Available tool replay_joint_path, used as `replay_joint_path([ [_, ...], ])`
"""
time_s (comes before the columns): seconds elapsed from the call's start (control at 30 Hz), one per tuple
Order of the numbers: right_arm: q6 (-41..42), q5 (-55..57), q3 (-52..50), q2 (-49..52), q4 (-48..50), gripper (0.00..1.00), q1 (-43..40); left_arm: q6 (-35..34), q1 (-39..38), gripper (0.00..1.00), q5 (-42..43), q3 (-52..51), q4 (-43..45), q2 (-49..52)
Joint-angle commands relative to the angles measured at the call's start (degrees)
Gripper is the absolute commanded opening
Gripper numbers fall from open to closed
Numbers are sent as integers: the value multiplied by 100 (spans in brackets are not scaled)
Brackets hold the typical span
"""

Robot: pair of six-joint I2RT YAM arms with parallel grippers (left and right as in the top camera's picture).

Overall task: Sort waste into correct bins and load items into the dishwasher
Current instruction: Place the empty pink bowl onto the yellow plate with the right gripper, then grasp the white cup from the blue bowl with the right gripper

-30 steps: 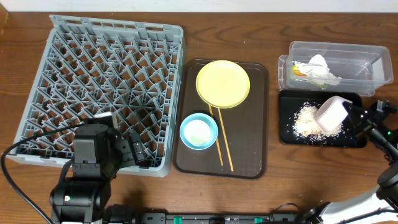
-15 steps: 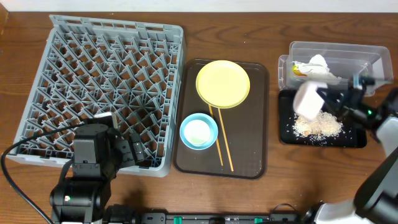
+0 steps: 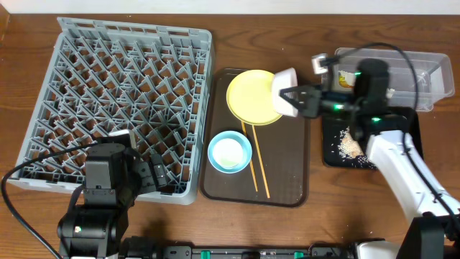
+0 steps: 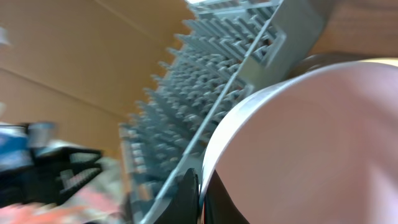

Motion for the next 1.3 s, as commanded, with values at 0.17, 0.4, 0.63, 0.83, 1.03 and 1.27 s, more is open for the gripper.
replay_joint_path([
  [0.17,-1777,3694,109,52,33,1,1349,-74,24,94,-28,109,-17,-7],
  [0.4,-2608,4704,109,942,599,1,2087,-74,24,94,-28,109,-17,-7],
  [0.63,-2573,4625,109,1753,1058,1,2107,-74,24,94,-28,109,-17,-7],
  [0.83,-2555,4385,109,1985,988,1,2111,-74,24,94,-31,109,-15,-7],
  [1.03,-2555,3718,111,1902,833,76,2107,-74,24,94,-31,109,-17,-7],
  [1.27,-2083,3276,111,1338,138,99,1893,-74,24,94,-31,109,-17,-7],
])
